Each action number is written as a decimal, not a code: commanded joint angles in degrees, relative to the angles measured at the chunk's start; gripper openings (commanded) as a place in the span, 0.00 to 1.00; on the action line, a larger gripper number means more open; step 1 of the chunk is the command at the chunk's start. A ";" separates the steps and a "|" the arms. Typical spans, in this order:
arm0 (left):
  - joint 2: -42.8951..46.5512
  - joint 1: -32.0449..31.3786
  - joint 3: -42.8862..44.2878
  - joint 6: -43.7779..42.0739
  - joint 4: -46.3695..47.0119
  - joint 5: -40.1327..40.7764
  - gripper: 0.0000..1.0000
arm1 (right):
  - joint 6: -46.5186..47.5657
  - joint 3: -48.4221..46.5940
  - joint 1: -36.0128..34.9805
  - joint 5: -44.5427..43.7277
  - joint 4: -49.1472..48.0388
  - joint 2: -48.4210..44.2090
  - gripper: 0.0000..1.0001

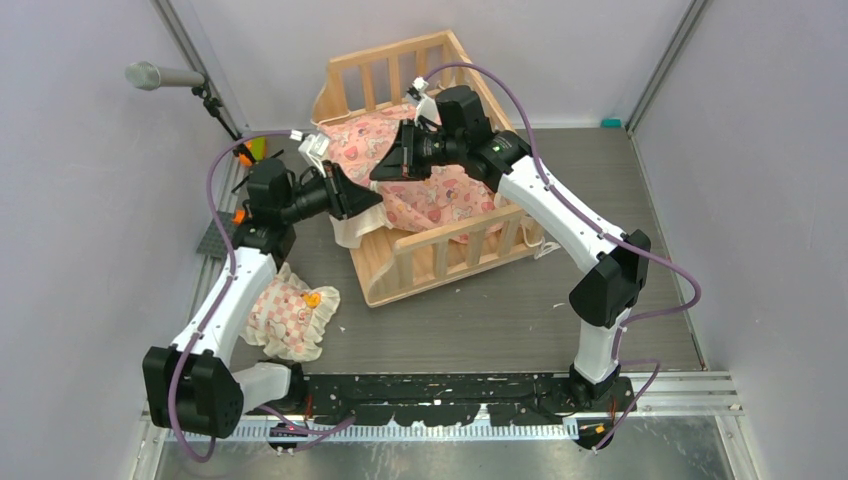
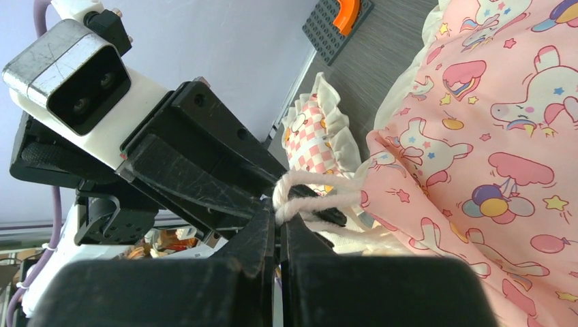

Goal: Set up the pet bed
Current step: Adjust the ropes on the mattress.

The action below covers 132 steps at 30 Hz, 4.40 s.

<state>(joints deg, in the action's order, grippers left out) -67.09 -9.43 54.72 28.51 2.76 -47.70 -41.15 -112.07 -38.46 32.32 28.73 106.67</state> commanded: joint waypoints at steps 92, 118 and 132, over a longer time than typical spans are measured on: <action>-0.70 1.43 10.80 7.79 -1.92 -10.66 0.00 | 28.03 25.41 0.09 17.08 -32.16 -13.52 0.28; -0.81 1.78 10.62 7.46 -2.20 -10.83 0.00 | 27.94 25.50 0.09 16.77 -31.90 -13.96 0.27; -0.67 2.22 10.58 7.36 -2.46 -10.83 0.00 | 27.91 25.32 0.05 16.47 -31.76 -14.28 0.32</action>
<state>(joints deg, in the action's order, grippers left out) -68.03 -7.70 64.03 35.81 -1.54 -57.08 -13.65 -84.79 -38.15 49.10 -1.61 94.65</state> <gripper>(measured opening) 0.017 0.314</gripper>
